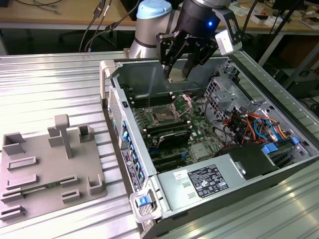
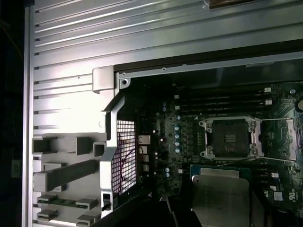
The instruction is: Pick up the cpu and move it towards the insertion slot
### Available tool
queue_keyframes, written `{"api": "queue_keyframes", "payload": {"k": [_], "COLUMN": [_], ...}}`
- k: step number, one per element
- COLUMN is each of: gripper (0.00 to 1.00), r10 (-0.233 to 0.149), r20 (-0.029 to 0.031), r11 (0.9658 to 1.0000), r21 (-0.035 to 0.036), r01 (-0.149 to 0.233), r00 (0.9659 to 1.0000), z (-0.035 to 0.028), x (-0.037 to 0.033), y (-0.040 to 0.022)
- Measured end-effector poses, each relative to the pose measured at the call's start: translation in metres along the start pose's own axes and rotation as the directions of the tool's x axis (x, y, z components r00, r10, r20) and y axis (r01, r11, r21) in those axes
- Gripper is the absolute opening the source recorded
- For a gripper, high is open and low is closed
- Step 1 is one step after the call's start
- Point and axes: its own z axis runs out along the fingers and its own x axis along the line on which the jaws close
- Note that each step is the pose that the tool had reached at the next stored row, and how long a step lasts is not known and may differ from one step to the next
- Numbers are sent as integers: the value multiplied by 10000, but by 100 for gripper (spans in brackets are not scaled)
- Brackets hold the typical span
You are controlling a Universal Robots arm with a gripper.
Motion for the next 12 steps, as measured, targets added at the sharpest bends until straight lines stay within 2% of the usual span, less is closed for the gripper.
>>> {"api": "queue_keyframes", "payload": {"k": [5, 7, 9, 10, 12], "gripper": [55, 55, 55, 55, 55], "r10": [0, 0, -2, -2, -5], "r20": [1, 0, 0, 0, 0], "r11": [10000, 10000, 10000, 10000, 10000], "r21": [0, 1, 1, 1, 0], "r01": [0, 0, 2, 2, 5], "r00": [10000, 10000, 10000, 10000, 10000], "z": [14, 25, 36, 47, 62], "x": [-14, -23, -36, -58, -102], "y": [125, 221, 290, 349, 427]}}
